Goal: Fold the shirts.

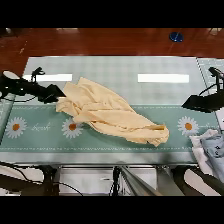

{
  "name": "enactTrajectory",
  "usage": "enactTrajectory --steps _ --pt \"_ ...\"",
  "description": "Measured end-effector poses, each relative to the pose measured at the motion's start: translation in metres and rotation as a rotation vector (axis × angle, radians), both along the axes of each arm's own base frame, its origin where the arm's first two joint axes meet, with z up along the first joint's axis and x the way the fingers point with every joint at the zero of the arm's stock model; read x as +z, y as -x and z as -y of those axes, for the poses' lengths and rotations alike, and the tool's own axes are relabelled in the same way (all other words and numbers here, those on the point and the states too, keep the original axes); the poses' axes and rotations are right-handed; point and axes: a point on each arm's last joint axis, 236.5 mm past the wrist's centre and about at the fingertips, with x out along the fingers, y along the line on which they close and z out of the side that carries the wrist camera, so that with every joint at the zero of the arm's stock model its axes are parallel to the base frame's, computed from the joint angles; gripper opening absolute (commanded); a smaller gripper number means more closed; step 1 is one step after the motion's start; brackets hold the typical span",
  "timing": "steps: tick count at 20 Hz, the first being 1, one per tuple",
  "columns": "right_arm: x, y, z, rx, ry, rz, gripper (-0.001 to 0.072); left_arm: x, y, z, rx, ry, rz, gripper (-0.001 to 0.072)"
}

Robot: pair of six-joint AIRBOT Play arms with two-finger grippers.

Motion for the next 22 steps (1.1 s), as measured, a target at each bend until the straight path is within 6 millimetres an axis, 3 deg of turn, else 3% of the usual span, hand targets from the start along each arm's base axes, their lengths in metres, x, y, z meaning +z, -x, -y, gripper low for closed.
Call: enactTrajectory --steps 4,5,9,14,15,17,22 --pt "0.000 0.000 -0.002 -0.002 -0.011 0.000 0.0537 -0.015 0.004 0.030 -0.116 -0.032 -0.068 0.0076" --pt "0.000 0.000 -0.002 -0.002 -0.012 -0.001 0.0537 -0.017 0.006 0.037 -0.148 -0.035 -0.083 0.0026" --pt "-0.002 0.006 0.001 0.005 0.003 -0.025 0.0537 -0.011 0.005 0.048 -0.244 -0.059 -0.095 0.0025" --pt "-0.019 0.028 0.017 -0.050 -0.020 -0.091 0.0551 0.049 -0.004 0.045 -0.276 -0.032 -0.009 0.0025" --pt "-0.025 0.034 0.012 -0.066 -0.061 -0.105 0.0591 0.060 -0.006 0.045 -0.272 -0.032 0.018 0.0025" --pt "-0.042 0.051 -0.003 -0.079 -0.152 -0.150 0.0591 0.077 -0.008 0.045 -0.267 -0.027 0.053 0.0025" --pt "-0.086 0.089 -0.053 -0.091 -0.350 -0.214 0.0588 0.096 -0.009 0.051 -0.264 0.010 0.087 0.0025"
